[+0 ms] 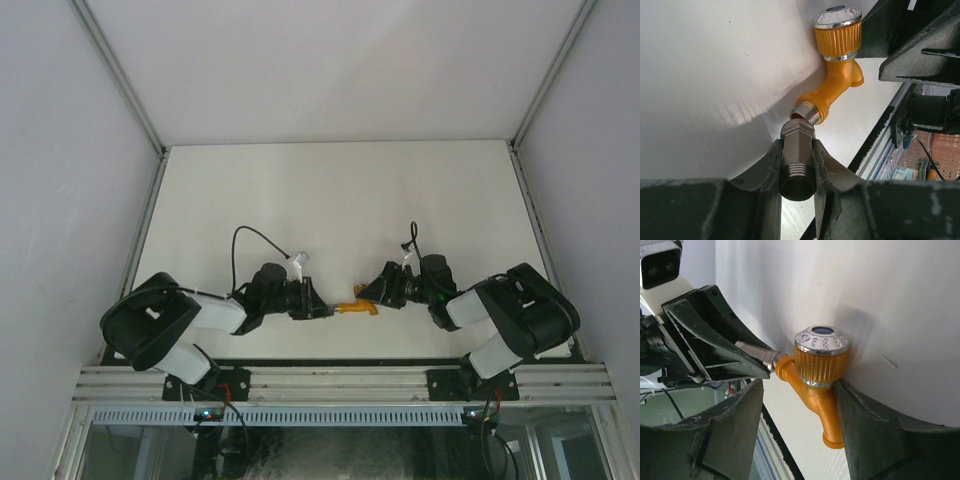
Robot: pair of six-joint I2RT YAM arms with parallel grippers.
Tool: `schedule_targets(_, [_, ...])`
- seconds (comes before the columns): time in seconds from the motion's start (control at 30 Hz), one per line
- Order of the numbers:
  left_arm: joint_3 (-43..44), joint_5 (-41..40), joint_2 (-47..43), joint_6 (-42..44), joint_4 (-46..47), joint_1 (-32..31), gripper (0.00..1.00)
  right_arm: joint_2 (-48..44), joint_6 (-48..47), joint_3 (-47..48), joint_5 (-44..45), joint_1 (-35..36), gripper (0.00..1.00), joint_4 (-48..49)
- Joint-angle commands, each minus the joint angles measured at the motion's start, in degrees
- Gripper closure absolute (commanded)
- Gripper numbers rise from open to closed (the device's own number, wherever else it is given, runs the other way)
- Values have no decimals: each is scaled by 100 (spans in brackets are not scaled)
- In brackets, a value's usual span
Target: Install the water faucets
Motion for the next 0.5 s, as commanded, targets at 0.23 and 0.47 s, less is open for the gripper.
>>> schedule_targets(0.23, [567,170,251,-112,480,18,100,916,832,-48,-470,29,44,2116])
schedule_targets(0.47, [654,211,318,-116,476,18,100,1387,1131,66,-358,157,49,2729])
